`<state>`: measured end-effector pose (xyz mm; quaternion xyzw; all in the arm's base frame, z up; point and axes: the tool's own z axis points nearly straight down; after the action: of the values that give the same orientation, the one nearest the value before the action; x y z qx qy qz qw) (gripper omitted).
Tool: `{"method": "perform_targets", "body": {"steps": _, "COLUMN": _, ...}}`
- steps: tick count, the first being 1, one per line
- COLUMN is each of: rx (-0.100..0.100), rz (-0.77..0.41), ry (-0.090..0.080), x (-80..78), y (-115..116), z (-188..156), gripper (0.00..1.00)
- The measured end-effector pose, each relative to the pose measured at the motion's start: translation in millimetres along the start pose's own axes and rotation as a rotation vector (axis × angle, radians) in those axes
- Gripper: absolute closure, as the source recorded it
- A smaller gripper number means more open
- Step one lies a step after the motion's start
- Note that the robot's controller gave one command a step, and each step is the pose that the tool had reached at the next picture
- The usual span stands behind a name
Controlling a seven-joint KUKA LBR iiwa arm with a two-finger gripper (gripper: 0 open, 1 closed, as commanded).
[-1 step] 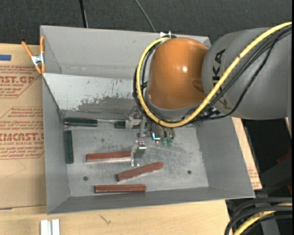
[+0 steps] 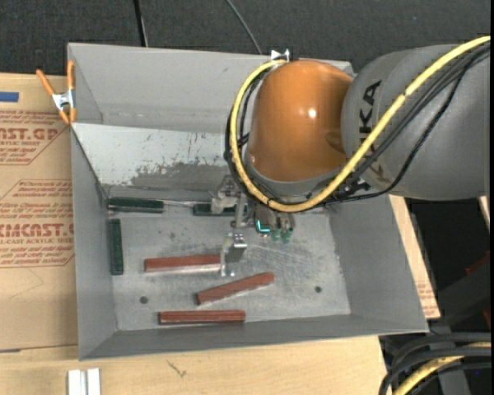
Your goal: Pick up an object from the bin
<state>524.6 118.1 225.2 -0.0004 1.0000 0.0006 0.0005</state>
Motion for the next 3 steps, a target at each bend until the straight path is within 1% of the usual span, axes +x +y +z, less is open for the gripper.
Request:
{"method": "perform_targets", "body": {"steps": 1, "rx": -0.002, "rz": -0.007, "ry": -0.009, "x": -7.8, "y": 4, "z": 41, "gripper": 0.0}}
{"method": "perform_targets", "body": {"steps": 2, "rx": -0.005, "rz": -0.014, "ry": -0.016, "x": -7.2, "y": 15, "z": 149, "gripper": 1.0}}
{"method": "perform_targets", "body": {"steps": 3, "rx": -0.005, "rz": -0.014, "ry": -0.016, "x": -7.3, "y": 15, "z": 149, "gripper": 1.0}}
